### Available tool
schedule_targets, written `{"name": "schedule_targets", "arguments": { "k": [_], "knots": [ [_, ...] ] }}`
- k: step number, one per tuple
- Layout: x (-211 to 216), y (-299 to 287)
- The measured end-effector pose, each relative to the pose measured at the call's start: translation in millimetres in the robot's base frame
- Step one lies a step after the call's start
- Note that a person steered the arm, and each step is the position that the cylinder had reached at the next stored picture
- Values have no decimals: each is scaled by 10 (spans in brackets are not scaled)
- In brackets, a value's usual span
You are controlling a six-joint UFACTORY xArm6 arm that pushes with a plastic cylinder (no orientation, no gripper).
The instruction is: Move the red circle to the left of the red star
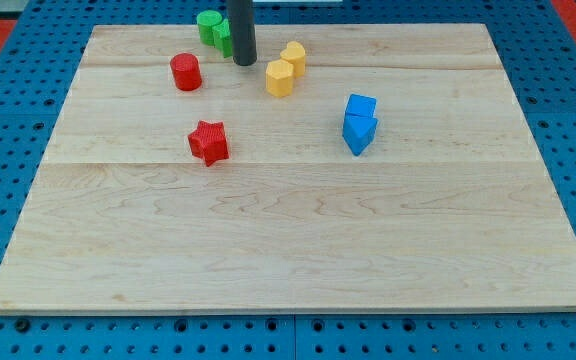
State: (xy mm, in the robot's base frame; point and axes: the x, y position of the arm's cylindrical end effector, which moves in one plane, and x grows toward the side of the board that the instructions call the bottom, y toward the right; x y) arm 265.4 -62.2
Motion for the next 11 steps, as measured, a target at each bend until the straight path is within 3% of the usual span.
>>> {"name": "schedule_targets", "arguments": {
  "k": [2,4,5,9,11],
  "knots": [
    [21,-829],
    [234,-1078],
    [107,-1650],
    [1180,-810],
    [1081,-810]
  ]
}}
